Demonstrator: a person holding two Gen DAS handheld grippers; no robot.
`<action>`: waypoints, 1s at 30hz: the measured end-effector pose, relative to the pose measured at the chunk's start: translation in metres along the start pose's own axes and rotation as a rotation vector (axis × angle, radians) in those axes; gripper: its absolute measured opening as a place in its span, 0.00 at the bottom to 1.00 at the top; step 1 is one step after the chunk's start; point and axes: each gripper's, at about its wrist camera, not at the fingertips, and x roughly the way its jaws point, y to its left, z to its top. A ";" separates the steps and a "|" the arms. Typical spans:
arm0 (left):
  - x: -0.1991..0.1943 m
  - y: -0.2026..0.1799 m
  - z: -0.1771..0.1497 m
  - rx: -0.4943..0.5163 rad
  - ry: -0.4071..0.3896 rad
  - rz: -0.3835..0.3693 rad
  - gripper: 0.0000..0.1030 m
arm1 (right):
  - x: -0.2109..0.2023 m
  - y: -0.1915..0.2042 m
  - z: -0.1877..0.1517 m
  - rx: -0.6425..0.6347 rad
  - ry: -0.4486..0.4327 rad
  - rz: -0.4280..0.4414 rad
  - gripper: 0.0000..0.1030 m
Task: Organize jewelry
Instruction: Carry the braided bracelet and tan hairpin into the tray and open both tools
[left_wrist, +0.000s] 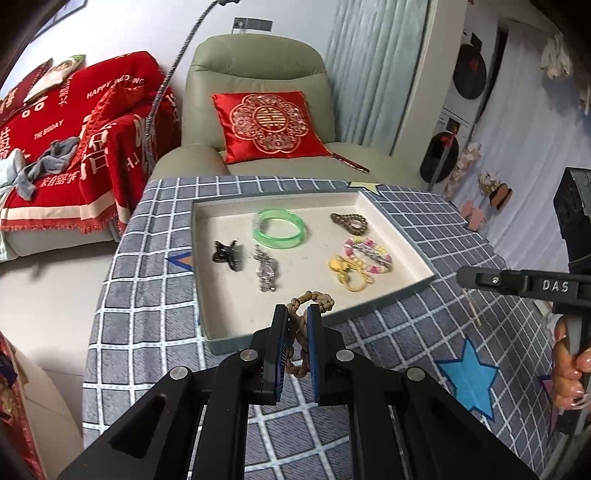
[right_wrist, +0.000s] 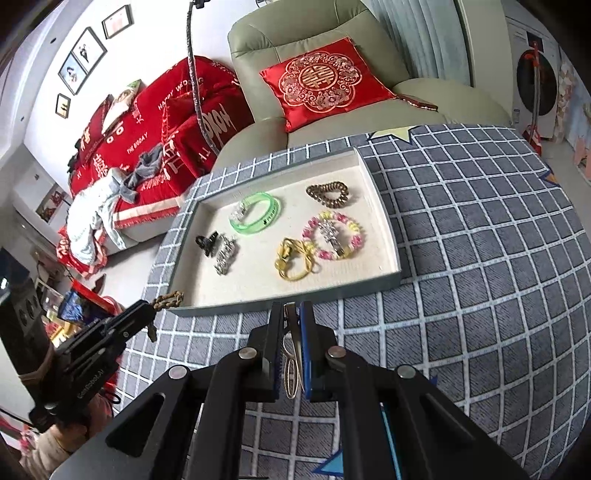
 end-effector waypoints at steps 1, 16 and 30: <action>0.001 0.002 0.001 -0.005 0.002 0.001 0.24 | 0.001 0.000 0.002 0.003 0.000 0.004 0.08; 0.034 0.001 0.032 -0.006 0.000 0.021 0.24 | 0.032 0.006 0.041 0.006 -0.029 -0.006 0.08; 0.106 -0.007 0.039 0.008 0.106 0.097 0.24 | 0.099 -0.008 0.059 0.021 0.034 -0.049 0.08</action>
